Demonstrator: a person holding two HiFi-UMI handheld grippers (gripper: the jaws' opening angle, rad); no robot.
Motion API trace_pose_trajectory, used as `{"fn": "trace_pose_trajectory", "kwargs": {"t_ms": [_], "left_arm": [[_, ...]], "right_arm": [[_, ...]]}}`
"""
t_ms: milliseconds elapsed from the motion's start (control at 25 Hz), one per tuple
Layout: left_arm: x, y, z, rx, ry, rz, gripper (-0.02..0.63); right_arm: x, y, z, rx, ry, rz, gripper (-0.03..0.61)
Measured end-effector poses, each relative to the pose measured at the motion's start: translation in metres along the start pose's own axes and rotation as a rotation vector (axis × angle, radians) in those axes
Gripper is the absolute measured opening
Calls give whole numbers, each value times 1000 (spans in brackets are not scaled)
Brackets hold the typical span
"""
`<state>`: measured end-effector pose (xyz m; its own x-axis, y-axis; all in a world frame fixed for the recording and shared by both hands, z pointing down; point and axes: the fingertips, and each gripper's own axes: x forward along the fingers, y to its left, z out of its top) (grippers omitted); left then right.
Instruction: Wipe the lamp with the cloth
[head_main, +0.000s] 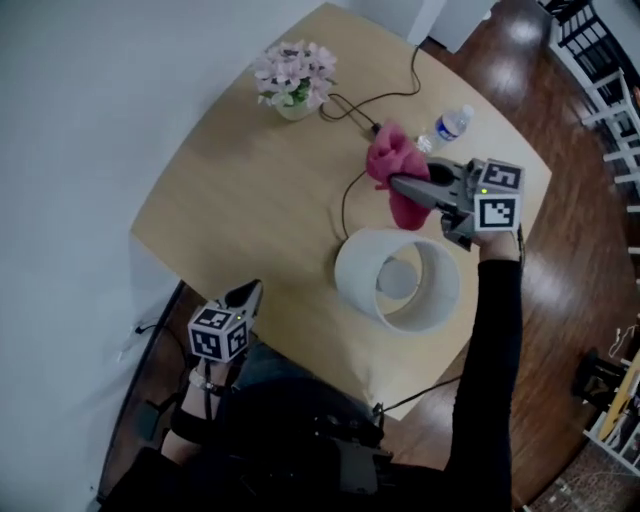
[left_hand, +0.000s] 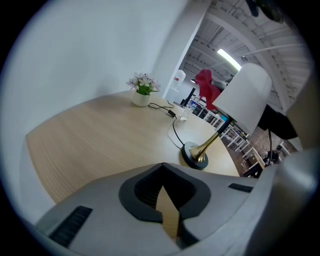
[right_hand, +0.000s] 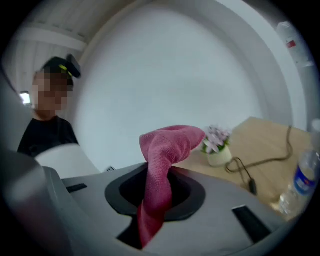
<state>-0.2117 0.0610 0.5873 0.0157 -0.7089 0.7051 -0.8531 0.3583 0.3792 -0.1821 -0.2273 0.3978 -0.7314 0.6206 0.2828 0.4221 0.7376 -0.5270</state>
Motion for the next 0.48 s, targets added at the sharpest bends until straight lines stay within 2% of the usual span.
{"fn": "trace_pose_trajectory", "kwargs": {"t_ms": [120,200,280,360,480], "left_arm": [[-2,-1,0,-5,-4,-6,5],[-5,-2,0,-8,-9,-5,5],[-9,1,0,-11,-13,-1,5],[-13,7,-2,-22,-14,8,5],[-16,20,-5,-42,-9,28,5]], "right_arm": [[12,63,55,-82,-80,263,74],[20,97,70,-109,-107,435,73],[25,122,68,-100,-102,595,73],[37,132,50,-89,-17,672,74],[62,119,10,-73,175,635,74]]}}
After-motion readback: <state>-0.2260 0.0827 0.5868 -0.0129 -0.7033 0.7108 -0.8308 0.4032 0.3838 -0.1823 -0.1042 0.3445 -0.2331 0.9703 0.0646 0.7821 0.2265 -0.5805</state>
